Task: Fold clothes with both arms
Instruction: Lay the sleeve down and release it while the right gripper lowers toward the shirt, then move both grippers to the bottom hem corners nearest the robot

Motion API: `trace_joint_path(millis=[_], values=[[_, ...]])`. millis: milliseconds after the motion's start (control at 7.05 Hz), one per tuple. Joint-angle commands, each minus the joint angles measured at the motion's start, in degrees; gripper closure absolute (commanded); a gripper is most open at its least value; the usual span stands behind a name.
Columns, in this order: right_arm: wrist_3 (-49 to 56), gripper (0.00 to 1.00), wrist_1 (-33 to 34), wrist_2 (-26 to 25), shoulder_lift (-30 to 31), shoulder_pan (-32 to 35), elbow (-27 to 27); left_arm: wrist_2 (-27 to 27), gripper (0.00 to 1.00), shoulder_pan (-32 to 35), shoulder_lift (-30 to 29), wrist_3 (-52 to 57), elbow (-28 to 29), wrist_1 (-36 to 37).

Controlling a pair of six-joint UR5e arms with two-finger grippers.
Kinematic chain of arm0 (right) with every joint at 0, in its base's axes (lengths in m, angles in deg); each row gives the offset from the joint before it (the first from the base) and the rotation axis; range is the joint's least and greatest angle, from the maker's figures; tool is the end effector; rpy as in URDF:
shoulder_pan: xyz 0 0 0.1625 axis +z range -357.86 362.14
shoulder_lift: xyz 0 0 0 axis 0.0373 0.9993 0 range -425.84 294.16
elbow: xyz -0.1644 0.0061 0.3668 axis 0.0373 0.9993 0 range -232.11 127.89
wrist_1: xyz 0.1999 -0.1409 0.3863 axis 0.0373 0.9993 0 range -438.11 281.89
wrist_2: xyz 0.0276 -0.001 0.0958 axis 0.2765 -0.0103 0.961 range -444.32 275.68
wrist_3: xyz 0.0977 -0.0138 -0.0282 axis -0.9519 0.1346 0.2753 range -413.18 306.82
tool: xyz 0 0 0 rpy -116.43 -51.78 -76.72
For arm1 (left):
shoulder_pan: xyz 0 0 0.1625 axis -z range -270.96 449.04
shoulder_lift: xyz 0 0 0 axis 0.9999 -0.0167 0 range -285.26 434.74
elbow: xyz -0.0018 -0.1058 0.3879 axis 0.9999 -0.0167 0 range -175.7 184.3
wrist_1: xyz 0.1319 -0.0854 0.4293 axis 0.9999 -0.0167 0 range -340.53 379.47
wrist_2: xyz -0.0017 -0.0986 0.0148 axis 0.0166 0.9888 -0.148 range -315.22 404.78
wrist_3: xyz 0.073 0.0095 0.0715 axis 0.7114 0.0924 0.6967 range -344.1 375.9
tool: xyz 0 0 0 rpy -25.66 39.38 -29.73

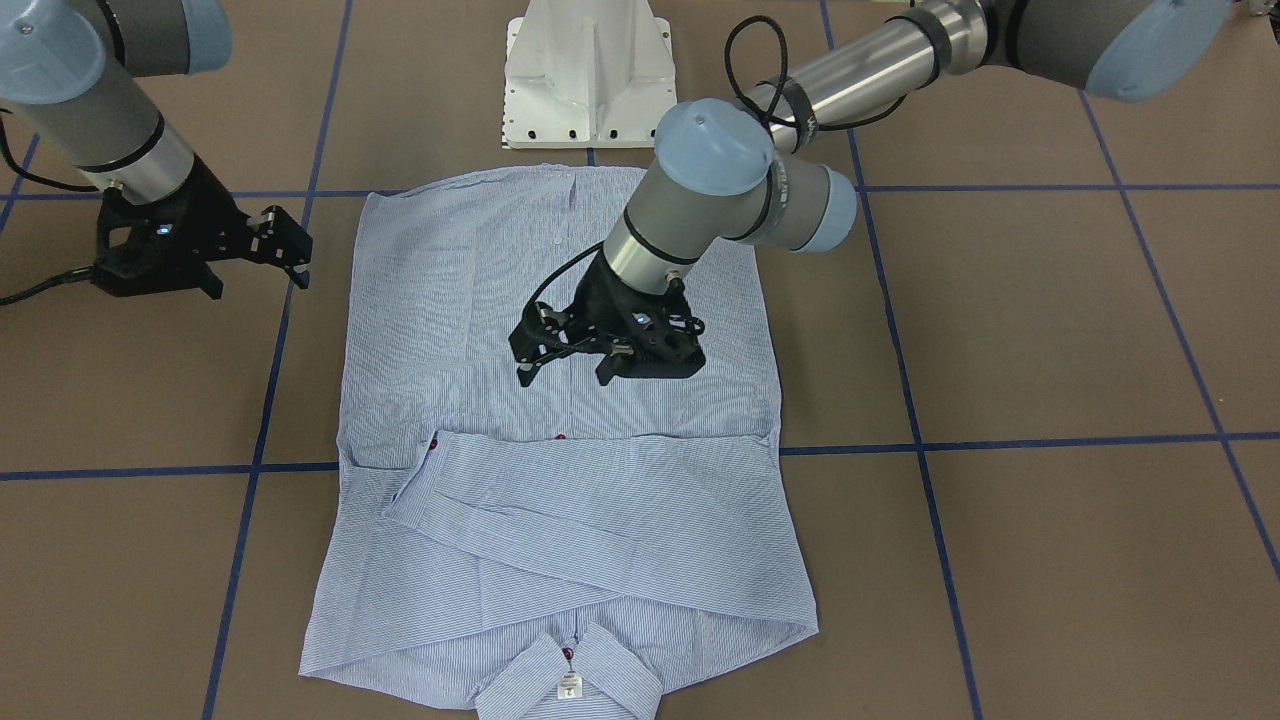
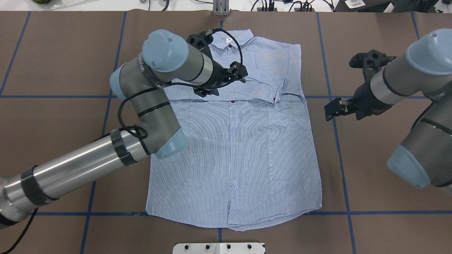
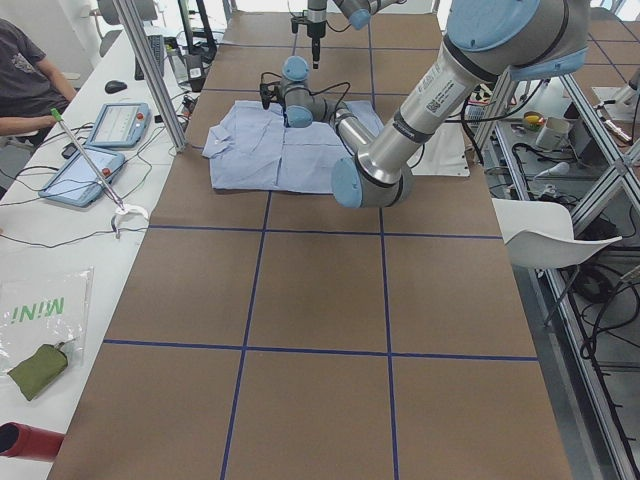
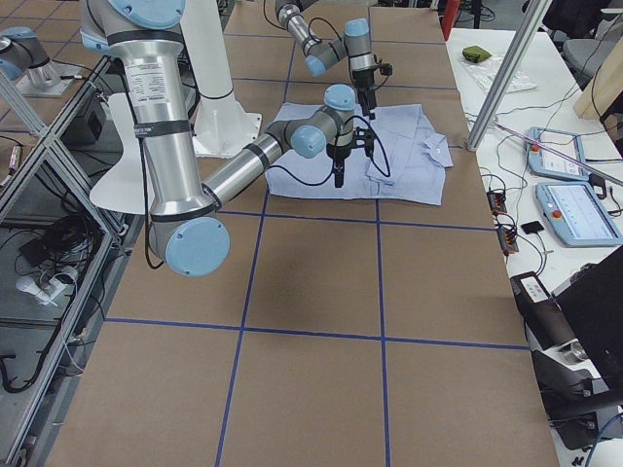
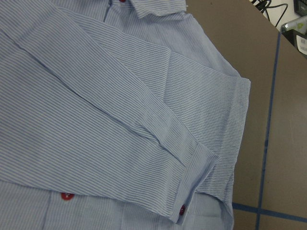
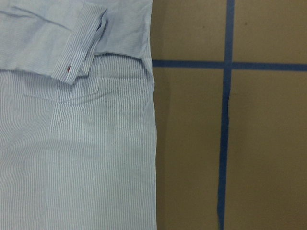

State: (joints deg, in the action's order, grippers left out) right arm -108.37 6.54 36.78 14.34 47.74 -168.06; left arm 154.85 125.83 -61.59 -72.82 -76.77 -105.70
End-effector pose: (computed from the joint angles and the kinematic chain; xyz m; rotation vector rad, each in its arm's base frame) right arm -0.3318 -0.4537 0.3036 0.0550 -0.8680 -0.0183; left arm 0.5500 -0.5336 0.1083 0.1235 1.2857 -0.3100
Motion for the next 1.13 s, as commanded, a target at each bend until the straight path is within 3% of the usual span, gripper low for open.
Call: trace_joint_path(millis=[0, 142, 284, 709, 993], values=[[-10.8, 0.00, -1.8, -5.2, 3.2, -10.2, -2.7, 0.2, 0.01, 0.8, 10.4, 3.8, -13.6, 4.7], [-14.5, 0.00, -5.6, -8.7, 6.4, -15.4, -3.3, 0.2, 0.01, 0.7, 10.4, 3.8, -15.1, 6.9], [-20.4, 0.00, -15.0, -13.7, 11.3, -21.2, -3.1, 0.2, 0.01, 0.8, 10.6, 3.8, -15.8, 7.2], [-22.9, 0.02, -16.8, -15.1, 12.1, -25.7, 0.2, -0.1, 0.01, 0.7, 10.6, 3.7, -15.8, 7.2], [-22.9, 0.20, -16.7, -14.4, 12.1, -25.8, 0.4, -0.2, 0.01, 0.7, 10.6, 3.7, -15.8, 7.2]])
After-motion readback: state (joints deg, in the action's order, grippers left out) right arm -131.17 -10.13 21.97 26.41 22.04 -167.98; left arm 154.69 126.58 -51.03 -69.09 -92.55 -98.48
